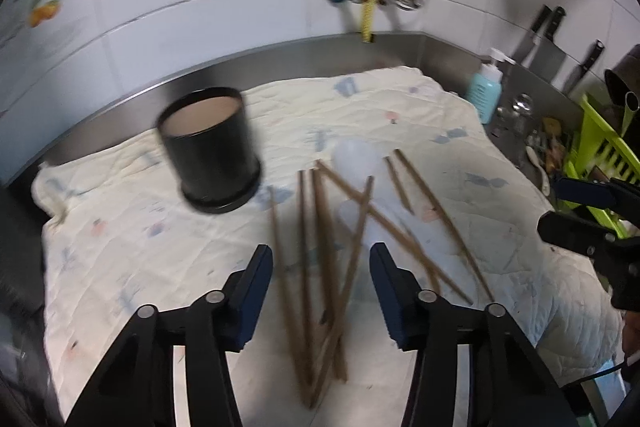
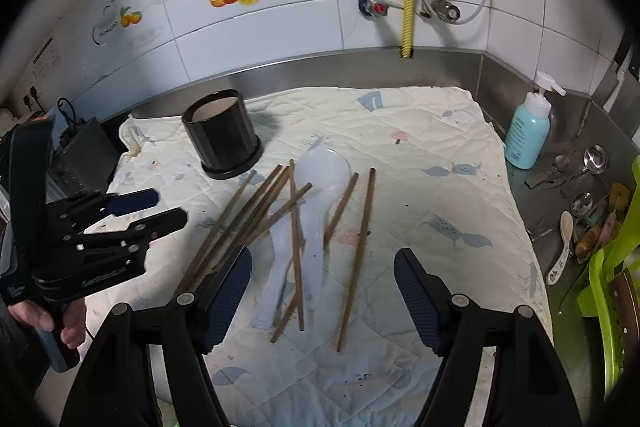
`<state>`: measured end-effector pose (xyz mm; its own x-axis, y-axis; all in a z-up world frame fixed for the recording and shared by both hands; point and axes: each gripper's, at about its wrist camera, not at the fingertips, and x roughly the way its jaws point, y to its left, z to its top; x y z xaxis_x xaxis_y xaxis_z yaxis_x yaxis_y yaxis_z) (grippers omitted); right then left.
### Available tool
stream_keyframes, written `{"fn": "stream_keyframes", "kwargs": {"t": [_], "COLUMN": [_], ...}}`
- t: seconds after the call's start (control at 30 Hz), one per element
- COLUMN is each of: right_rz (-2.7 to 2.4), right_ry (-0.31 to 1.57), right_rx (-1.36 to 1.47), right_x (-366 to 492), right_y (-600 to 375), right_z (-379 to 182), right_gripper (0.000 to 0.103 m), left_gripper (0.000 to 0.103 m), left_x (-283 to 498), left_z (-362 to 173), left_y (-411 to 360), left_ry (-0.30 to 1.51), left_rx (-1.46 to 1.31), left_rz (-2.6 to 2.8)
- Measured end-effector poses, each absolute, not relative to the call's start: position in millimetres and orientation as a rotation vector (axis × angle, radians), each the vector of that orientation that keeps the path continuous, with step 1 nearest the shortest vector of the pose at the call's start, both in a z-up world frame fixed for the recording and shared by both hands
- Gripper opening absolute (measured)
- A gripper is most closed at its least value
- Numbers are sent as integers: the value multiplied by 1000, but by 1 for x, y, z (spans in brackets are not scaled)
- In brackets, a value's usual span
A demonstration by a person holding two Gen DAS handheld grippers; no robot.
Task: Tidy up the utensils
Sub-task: 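Lower the left gripper onto the wooden chopsticks and grasp one chopstick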
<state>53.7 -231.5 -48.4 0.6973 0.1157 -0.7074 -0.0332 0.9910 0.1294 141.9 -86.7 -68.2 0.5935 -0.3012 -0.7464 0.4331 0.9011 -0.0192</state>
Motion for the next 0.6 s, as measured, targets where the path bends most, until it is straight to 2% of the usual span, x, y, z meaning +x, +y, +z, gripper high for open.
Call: {"fn": "stream_keyframes", "kwargs": {"t": [0.17, 0.2, 0.6], "right_rz": [60, 55, 12], "right_ry": [808, 812, 832], "right_rx": [123, 126, 160], "right_x": [57, 57, 67], "right_y": [-240, -241, -254], "right_z": [-54, -55, -64], "right_gripper": [81, 81, 81], "left_gripper": [40, 35, 21], "left_x": [169, 176, 224], "left_z": [-84, -89, -132], "left_y": [-106, -111, -147], "left_ry": [873, 886, 965], "left_rx": [171, 174, 221], "left_rz": [-542, -563, -680]}}
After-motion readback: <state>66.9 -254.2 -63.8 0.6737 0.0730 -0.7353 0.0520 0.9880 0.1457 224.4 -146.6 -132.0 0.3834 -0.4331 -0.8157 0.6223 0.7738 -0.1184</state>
